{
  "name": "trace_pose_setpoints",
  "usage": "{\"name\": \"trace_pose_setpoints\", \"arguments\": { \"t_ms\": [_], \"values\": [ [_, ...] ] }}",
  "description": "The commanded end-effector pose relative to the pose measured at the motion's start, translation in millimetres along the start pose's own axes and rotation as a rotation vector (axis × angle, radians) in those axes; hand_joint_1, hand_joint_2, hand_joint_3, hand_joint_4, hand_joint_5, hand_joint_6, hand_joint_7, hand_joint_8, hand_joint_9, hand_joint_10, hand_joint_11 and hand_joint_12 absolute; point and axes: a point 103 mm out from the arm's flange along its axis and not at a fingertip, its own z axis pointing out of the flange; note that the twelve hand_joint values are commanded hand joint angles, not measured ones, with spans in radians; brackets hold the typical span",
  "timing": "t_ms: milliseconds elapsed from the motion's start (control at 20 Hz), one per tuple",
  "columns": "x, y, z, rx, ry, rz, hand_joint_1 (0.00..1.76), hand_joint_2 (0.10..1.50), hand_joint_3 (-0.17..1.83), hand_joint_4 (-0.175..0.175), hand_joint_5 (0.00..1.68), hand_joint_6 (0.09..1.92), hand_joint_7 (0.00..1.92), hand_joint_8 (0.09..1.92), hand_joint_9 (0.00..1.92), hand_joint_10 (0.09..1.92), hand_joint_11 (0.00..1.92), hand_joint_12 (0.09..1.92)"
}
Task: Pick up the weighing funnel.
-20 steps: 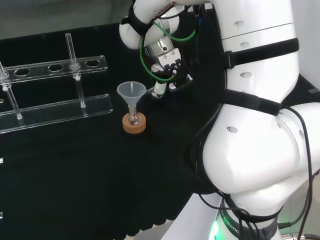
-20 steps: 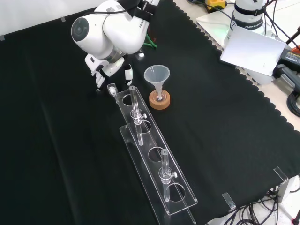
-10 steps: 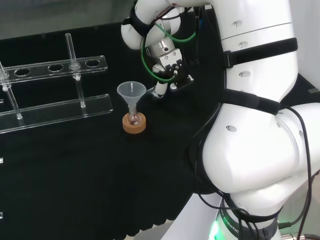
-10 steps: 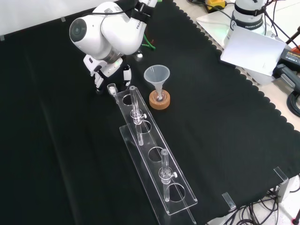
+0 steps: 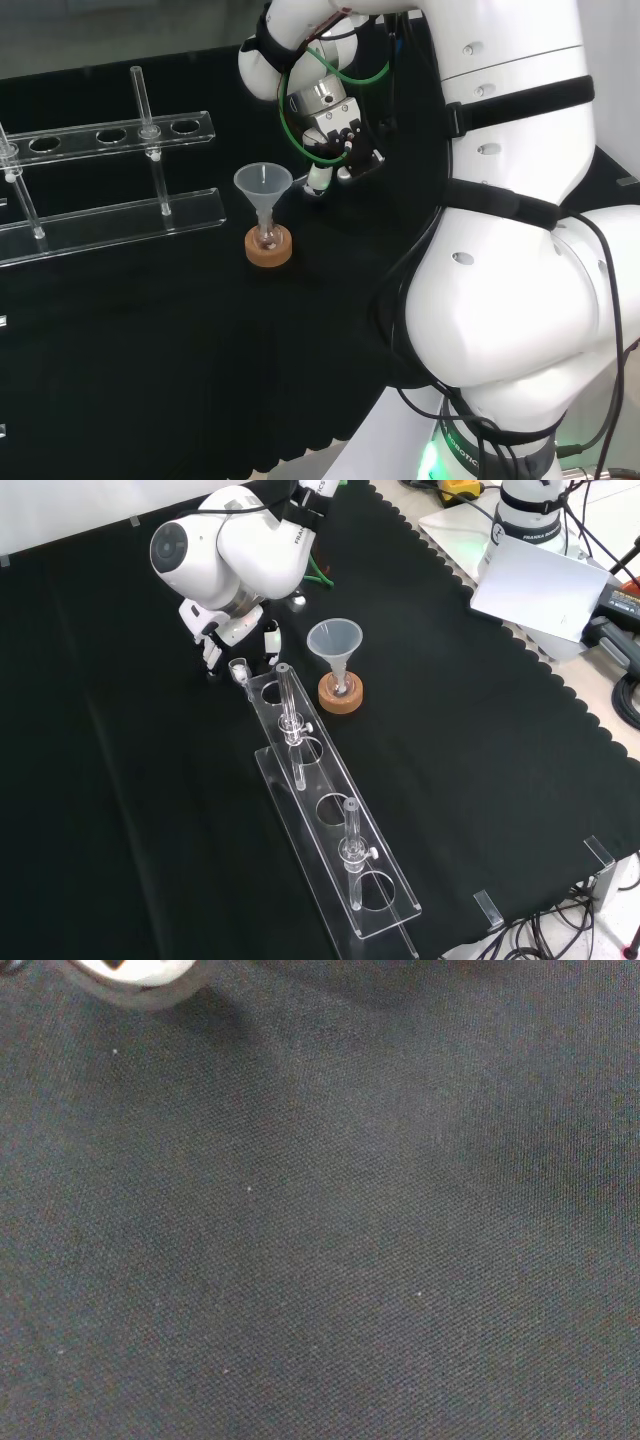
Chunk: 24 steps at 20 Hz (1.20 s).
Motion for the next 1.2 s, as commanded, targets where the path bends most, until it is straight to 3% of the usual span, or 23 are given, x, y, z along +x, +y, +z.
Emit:
{"name": "trace_pose_setpoints", "arguments": {
  "t_ms": [50, 300, 400, 550, 650, 1000, 1050, 1200],
  "values": [
    [0.8, 0.4, -1.3, 0.005, -0.011, 0.005, 0.81, 0.71, 0.54, 0.006, 0.9, 0.79, 0.55, 0.73, 0.84, 0.54, 0.54, 1.27],
    [2.3, 1.1, -0.6, 0.006, -0.022, 0.007, 0.83, 0.72, 0.55, 0.028, 1.03, 0.73, 0.59, 0.71, 0.9, 0.51, 0.58, 1.24],
    [2.2, 2.0, 0.2, 0.007, -0.024, 0.01, 0.97, 0.84, 0.4, 0.124, 1.06, 0.83, 0.62, 0.71, 0.95, 0.49, 0.61, 1.22],
    [2.5, 2.7, 0.2, 0.007, -0.031, 0.014, 1.04, 0.93, 0.25, 0.17, 1.08, 0.86, 0.67, 0.7, 1.02, 0.45, 0.65, 1.2],
    [2.7, 3.0, -0.2, 0.01, -0.041, 0.016, 1.05, 0.92, 0.26, 0.175, 1.11, 0.83, 0.72, 0.69, 1.08, 0.43, 0.71, 1.16],
    [2.6, 3.1, -2.6, 0.023, -0.071, 0.026, 1.08, 0.76, 0.57, 0.175, 1.14, 0.87, 0.84, 0.65, 1.25, 0.29, 0.86, 1.05],
    [1.7, 2.2, -3.4, 0.016, -0.074, 0.026, 1.08, 0.75, 0.58, 0.175, 1.14, 0.87, 0.87, 0.65, 1.28, 0.28, 0.91, 1.02],
    [-0.7, -1.1, -8.9, -0.001, -0.08, 0.033, 1.11, 0.73, 0.6, 0.131, 1.18, 0.81, 1.04, 0.6, 1.42, 0.18, 1.25, 0.79]
  ]
}}
